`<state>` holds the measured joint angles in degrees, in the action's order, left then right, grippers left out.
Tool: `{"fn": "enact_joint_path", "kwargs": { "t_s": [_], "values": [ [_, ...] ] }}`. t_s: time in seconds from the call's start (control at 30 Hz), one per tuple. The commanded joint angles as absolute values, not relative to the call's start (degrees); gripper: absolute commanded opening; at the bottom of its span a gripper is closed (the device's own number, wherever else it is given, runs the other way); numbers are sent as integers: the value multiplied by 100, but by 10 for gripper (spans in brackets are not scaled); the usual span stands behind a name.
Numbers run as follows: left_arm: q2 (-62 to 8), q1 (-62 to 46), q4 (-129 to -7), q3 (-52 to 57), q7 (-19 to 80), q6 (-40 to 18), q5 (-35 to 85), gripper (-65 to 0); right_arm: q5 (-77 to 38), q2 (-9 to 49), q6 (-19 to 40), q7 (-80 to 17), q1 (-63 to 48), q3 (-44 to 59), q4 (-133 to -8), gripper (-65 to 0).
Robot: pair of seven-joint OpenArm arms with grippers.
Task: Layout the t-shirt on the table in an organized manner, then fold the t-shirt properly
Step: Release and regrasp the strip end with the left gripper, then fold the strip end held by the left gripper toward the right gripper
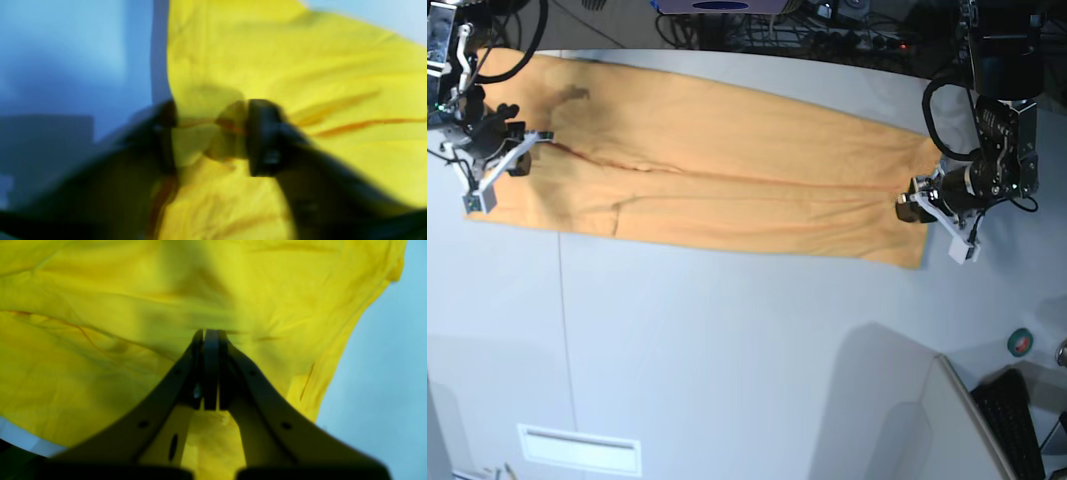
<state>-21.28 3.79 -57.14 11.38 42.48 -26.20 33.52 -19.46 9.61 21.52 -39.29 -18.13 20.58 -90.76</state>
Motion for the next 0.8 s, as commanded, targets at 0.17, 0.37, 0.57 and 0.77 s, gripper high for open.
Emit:
{"fn": "enact_joint_path", "kwargs": {
  "t_s": [0.17, 0.37, 0.57, 0.77],
  "values": [
    [-2193, 242, -5701, 1323, 4444, -2580, 3257, -650, -2009, 1033, 2185, -3829, -1780, 2097, -9191, -650],
    [-2281, 40, -6009, 2325, 4426, -2589, 3257, -650, -2009, 1033, 2185, -3846, -1789, 2070, -9191, -650],
    [-2273, -866, -7916, 2501, 4470, -2466, 3248, -650, -2009, 1033, 2185, -3846, -1789, 2062, -9191, -650],
    [-1947, -1464, -9253, 1780, 4479, -1851, 3248, -650, -2009, 1033, 2185, -3846, -1771, 2053, -9191, -650]
  ]
}}
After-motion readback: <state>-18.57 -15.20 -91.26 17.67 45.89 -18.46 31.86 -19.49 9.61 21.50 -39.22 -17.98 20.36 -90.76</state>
